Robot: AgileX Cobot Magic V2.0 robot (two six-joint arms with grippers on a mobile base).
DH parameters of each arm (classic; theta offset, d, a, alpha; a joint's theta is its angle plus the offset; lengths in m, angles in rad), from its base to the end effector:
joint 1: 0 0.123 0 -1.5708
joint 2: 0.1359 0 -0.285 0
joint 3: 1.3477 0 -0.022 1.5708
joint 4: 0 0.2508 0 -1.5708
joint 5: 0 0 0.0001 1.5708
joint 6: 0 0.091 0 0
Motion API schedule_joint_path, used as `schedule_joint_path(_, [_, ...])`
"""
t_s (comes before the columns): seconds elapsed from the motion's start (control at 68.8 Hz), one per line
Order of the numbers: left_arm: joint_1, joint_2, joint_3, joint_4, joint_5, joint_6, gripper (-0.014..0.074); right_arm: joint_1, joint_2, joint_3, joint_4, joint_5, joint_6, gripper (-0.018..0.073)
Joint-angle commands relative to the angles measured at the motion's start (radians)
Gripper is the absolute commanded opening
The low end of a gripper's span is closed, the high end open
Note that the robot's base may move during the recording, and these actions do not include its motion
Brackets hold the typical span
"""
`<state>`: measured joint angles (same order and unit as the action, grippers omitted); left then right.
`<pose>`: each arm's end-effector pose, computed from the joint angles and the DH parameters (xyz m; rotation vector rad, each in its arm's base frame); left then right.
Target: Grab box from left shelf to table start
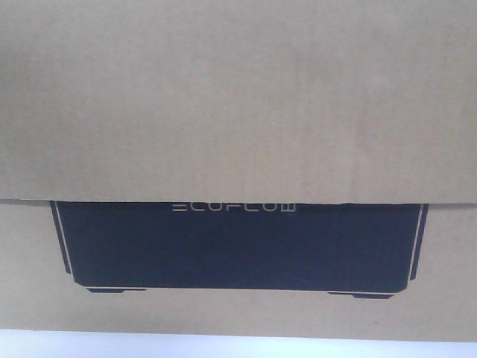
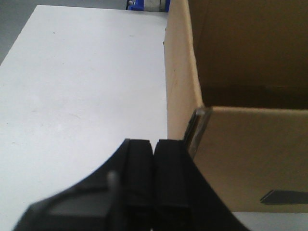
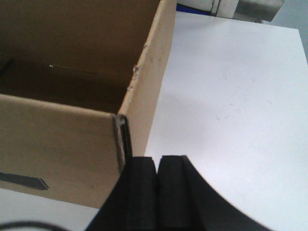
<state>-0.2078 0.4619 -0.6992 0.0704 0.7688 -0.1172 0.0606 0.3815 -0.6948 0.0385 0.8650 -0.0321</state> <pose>0.0765 -0.0116 0.3452 0.1111 2.0125 -0.1254 0.0557 0.0061 0.3412 -0.0873 2.0334 0.0634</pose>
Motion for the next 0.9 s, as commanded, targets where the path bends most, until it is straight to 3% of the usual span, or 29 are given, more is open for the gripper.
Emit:
schedule_joint_path(0.0, [0.0, -0.075, 0.059, 0.005, -0.15, 0.002, -0.0099, -0.004, -0.095, 0.061, -0.011, -0.167, -0.002, 0.006])
schedule_joint_path(0.32, [0.0, -0.302, 0.232, 0.007, -0.312, 0.004, -0.0099, -0.004, -0.34, 0.25, -0.011, -0.324, -0.002, 0.006])
schedule_joint_path(0.886, [0.0, -0.309, 0.238, 0.002, -0.293, 0.004, -0.0099, -0.004, -0.355, 0.259, -0.011, -0.358, -0.002, 0.006])
